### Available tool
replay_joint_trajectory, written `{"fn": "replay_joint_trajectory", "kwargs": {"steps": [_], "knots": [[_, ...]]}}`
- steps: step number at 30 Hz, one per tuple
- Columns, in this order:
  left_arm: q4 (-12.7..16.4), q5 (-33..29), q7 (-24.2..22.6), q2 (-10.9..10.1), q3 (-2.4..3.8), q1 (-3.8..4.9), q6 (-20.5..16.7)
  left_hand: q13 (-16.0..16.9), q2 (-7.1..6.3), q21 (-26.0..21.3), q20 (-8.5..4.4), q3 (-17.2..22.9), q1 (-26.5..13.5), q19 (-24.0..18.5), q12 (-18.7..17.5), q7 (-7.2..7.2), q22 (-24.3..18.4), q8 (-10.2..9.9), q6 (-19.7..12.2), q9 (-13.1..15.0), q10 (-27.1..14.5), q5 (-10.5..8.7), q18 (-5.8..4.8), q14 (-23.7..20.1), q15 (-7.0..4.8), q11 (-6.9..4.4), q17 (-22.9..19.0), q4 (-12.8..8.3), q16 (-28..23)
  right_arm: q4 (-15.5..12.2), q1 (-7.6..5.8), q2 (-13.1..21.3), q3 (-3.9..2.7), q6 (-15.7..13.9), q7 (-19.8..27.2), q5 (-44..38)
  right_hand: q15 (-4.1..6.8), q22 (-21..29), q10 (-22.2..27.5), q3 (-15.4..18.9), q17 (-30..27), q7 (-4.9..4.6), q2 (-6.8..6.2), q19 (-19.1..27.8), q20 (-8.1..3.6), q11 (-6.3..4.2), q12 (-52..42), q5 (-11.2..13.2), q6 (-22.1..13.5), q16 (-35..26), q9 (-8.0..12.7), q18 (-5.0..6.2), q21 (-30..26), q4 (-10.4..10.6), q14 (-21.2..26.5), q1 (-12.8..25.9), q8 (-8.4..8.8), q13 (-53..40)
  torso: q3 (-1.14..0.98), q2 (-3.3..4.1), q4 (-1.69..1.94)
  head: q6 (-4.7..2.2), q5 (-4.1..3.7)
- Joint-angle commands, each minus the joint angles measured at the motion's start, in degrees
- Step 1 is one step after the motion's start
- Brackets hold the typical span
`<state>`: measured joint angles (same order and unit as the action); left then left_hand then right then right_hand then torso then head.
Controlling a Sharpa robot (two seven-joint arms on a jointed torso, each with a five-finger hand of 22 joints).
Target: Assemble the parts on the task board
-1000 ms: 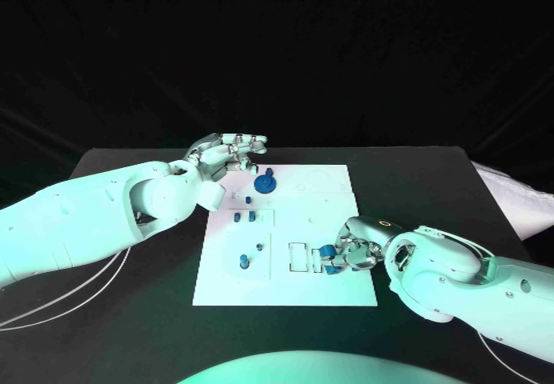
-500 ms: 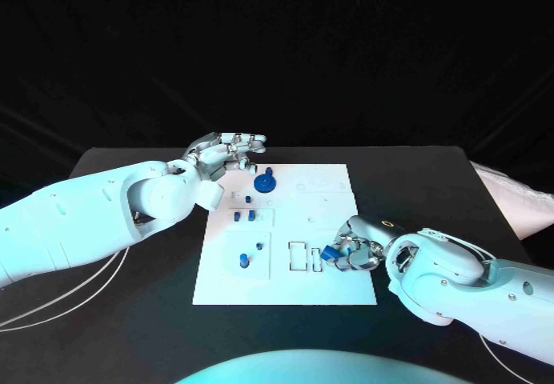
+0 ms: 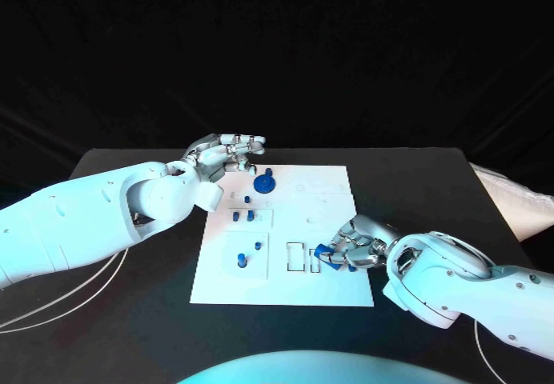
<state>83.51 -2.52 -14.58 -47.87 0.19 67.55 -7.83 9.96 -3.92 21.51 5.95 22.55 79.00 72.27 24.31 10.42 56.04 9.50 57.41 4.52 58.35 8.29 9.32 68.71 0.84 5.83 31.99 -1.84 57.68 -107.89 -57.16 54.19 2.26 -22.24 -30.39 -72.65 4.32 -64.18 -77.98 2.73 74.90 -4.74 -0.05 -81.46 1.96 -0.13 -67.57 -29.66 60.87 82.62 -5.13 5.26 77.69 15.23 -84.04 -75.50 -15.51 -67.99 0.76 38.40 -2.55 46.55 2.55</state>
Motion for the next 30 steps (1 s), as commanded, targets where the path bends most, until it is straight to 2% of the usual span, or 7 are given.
{"fn": "replay_joint_trajectory", "kwargs": {"steps": [1, 5, 14, 22, 30], "knots": [[0.0, 0.2, -0.1, 0.1, 0.02, -0.01, 1.2, 0.1, 0.22, -0.3, 0.43, 0.0, -0.3, -0.1, 0.3, -0.09, -0.1, 0.2, -0.4, 0.0, -0.4, 0.27, 1.02, -0.3, 0.05, -0.04, -0.1, -0.3, 0.1, -0.4, -0.12, 0.0, -0.05, -3.7, 1.6, 3.2, 0.22, 0.0, -0.7, -0.6, 3.1, 0.83, 0.13, -0.1, -0.29, -0.50, 0.4, -0.4, 1.1, 0.3, -7.1, -0.45, 0.1, 0.7, -3.9, -0.3, -0.19, 0.1, 0.05, -0.09, 0.12, -0.01, 0.03], [0.0, 0.2, -0.1, 0.1, 0.02, -0.02, 1.3, 0.1, 0.22, -0.3, 0.43, 0.0, -0.3, -0.1, 0.3, -0.09, -0.1, 0.2, -0.4, 0.0, -0.4, 0.27, 1.02, -0.3, 0.05, -0.04, -0.1, -0.3, 0.1, -0.8, -0.16, -0.1, -0.06, -4.6, 2.0, 2.4, 0.23, 0.0, -0.7, -0.7, 3.1, 0.84, 0.13, -0.1, -0.30, -0.51, 0.4, -0.4, 1.1, 0.3, -7.1, -0.45, 0.2, 0.8, -3.9, -0.2, -0.21, 0.1, 0.03, -0.06, 0.19, 0.00, 0.02], [0.0, 0.2, -0.1, 0.1, 0.02, -0.02, 1.3, 0.1, 0.19, -0.3, 0.43, 0.1, -0.3, -0.1, 0.3, -0.08, -0.1, 0.2, -0.4, 0.0, -0.4, 0.31, 1.02, -0.3, 0.05, -0.02, -0.1, -0.4, 0.1, -0.6, -0.20, -1.3, -0.06, -4.2, 2.0, 1.2, 0.24, -0.1, -0.7, -0.7, 3.2, 0.85, 0.07, -0.1, -0.31, -0.52, 0.5, -0.5, 1.3, 0.3, -7.2, -0.46, 0.2, 0.9, -3.9, -0.1, -0.24, 0.2, 0.11, -0.15, 0.16, 0.07, 0.22], [0.1, 0.2, -0.1, 0.4, 0.02, -0.02, 1.4, 0.1, 0.19, -0.3, 0.43, 0.1, -0.3, -0.1, 0.3, -0.08, -0.1, 0.2, -0.4, 0.0, -0.4, 0.31, 1.02, -0.3, 0.05, -0.02, -0.1, -0.4, 0.1, 1.6, -0.38, -4.4, -0.07, -3.4, 1.7, 0.0, 0.25, -0.1, -0.7, -0.7, 3.1, 0.87, -0.08, -0.1, -0.32, -0.53, 0.6, -0.3, 1.3, 0.3, -7.3, -0.46, 0.2, 0.9, -3.9, 0.0, -0.22, 0.2, 0.17, -0.18, 0.42, 0.11, 0.16], [0.2, 0.2, -0.1, 0.2, 0.02, -0.02, 1.3, 0.1, 0.18, -0.3, 0.44, 0.1, -0.3, -0.1, 0.3, -0.07, -0.1, 0.3, -0.4, 0.0, -0.5, 0.31, 1.02, -0.3, 0.06, -0.02, -0.1, -0.4, 0.1, 3.5, -0.40, -6.9, -0.07, -0.7, 0.7, -1.6, 0.26, -0.1, -0.9, -0.7, 3.3, 0.86, -0.27, -0.1, -0.35, -0.52, 0.5, 0.9, 1.4, 0.4, -7.5, -0.47, 0.2, 1.1, -3.9, 0.4, -0.07, -0.1, 0.25, -0.13, 0.62, 0.24, 0.22]]}}
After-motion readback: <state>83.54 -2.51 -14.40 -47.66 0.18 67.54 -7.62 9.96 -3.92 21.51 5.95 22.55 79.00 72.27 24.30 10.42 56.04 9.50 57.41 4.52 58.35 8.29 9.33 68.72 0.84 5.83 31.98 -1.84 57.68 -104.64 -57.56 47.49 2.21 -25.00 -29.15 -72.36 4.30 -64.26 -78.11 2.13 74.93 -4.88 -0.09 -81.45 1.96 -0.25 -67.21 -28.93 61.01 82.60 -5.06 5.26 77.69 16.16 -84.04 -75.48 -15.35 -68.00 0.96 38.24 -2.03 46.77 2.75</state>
